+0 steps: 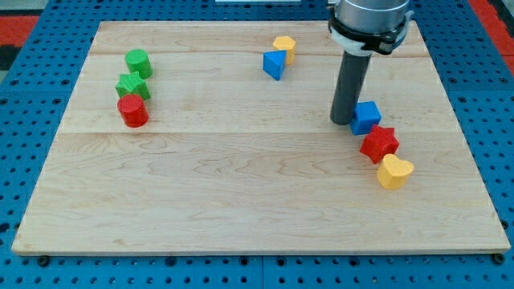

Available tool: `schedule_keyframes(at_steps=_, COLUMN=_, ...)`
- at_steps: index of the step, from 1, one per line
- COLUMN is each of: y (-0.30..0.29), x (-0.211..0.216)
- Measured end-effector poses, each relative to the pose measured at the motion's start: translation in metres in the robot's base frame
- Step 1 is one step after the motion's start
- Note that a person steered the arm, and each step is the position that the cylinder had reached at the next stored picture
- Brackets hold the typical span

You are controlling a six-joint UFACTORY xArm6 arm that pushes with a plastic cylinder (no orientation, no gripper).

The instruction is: Move blue triangle above the blue cube

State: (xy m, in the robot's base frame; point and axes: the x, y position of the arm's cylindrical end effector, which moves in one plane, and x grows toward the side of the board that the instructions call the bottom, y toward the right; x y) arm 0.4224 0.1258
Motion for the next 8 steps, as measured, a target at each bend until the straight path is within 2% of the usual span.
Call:
schedule_keyframes(at_steps=1, y=0.016, x=0.0)
schedule_keyframes(at_steps=2, y=-0.006, x=-0.011)
schedule_keyframes(at_steps=3, y=-0.091, x=-0.03)
schedule_keyframes(at_steps=4, y=-0.174, x=-0.07)
schedule_keyframes(at_steps=5, y=-0.19, x=-0.113)
schedule_keyframes(at_steps=6, y=-0.189, x=-0.132)
schedule_keyframes(at_steps=8, y=-0.135, x=-0.141)
